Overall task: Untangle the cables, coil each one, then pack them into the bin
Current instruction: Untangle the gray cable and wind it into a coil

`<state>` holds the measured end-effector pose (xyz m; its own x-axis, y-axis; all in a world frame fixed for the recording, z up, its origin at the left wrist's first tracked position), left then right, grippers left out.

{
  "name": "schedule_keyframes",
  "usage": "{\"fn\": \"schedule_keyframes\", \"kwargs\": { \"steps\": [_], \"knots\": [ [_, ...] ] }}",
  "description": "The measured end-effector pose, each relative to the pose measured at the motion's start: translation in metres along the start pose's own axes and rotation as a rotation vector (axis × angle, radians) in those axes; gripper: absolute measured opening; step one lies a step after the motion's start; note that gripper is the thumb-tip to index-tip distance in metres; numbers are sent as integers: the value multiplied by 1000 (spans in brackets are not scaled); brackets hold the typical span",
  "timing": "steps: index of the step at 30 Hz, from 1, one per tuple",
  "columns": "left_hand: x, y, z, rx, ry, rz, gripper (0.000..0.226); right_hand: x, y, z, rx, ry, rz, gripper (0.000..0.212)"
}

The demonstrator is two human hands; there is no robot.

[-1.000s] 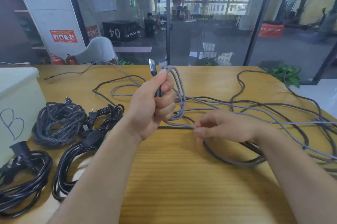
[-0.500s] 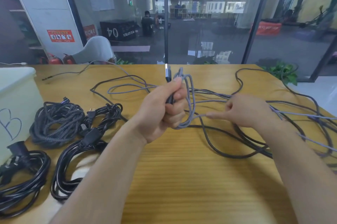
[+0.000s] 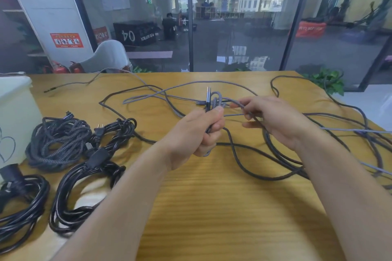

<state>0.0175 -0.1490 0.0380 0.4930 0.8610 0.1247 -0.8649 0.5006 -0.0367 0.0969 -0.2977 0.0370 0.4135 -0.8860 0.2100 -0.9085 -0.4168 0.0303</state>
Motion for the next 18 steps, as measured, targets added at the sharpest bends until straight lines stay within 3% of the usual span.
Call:
{"fn": "schedule_keyframes", "kwargs": {
  "steps": [2,5,9,18],
  "knots": [
    [2,0,-2,7,-14,25,43,4,1,-1,16,31,9,34],
    [7,0,-4,14,-33,84,43,9,1,-5,72,-30,42,21],
    [14,0,-6,11,-56,160,42,4,6,-14,147,-98,36,26],
    [23,0,-9,14,-69,256,45,-30,15,-29,217,8,-171,43]
  ]
}}
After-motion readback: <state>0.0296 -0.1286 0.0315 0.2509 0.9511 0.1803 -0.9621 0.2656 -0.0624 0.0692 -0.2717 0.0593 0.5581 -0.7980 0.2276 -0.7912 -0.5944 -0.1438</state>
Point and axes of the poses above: each hand's wrist, its own y-axis away from the middle knuckle, its own x-axis out of the back of the hand, z = x × y, the point moved 9 cm from there along -y, towards the middle knuckle, and after that the axes turned 9 degrees about -z, right-handed, at the moved point
